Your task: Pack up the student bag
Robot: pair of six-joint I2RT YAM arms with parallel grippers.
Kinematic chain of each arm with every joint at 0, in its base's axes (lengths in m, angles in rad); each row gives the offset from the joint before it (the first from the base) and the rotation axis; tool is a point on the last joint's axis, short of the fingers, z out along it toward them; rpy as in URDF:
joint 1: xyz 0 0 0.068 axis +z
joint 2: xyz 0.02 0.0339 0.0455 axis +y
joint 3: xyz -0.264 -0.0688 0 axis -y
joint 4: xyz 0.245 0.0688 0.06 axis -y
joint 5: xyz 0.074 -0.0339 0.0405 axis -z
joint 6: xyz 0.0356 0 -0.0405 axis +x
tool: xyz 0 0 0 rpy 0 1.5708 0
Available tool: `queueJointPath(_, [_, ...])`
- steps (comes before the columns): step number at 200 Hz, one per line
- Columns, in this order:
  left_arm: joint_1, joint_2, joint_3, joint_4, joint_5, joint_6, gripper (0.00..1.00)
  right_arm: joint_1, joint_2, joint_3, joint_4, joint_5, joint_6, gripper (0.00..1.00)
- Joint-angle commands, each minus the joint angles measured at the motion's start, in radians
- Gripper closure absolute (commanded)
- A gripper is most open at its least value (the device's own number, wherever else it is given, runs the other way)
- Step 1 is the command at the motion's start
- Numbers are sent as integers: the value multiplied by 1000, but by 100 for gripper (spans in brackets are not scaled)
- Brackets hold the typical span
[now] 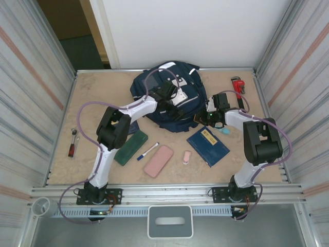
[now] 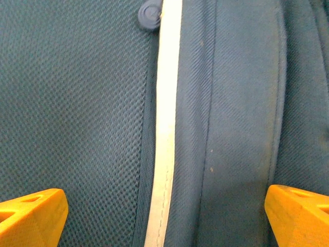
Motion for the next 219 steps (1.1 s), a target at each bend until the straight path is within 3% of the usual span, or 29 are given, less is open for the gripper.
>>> queueJointPath(1, [-6,16,3,-45,-3,31,1,9,27,19,-35,24,-32,88])
queueJointPath(31, [4,-58,-57,-3,114,8,1,8,22,28,-32,22,-36,88])
queueJointPath(69, [-9,-43,-60,-11,131,36,1,10,32,37,-22,6,-35,88])
queueJointPath(104, [-15,25,-12,-15,-44,28,3,11,36,27,-17,4,-37,88])
queueJointPath(123, [-15,40,-1,-17,-75,34,19,9,45,24,-21,4,-42,88])
queueJointPath(169, [-12,-66,-65,48,29,12,66,5,30,30,-36,-1,-47,87])
queueJointPath(182, [-1,-109,-91,78,70,-3,87,4,13,34,-50,2,-53,85])
queueJointPath(197, [26,-148,-107,101,143,-38,99,-2,-32,30,-75,22,-66,76])
queueJointPath(219, [81,-217,-119,129,295,-115,100,10,-134,-8,-116,139,-91,51])
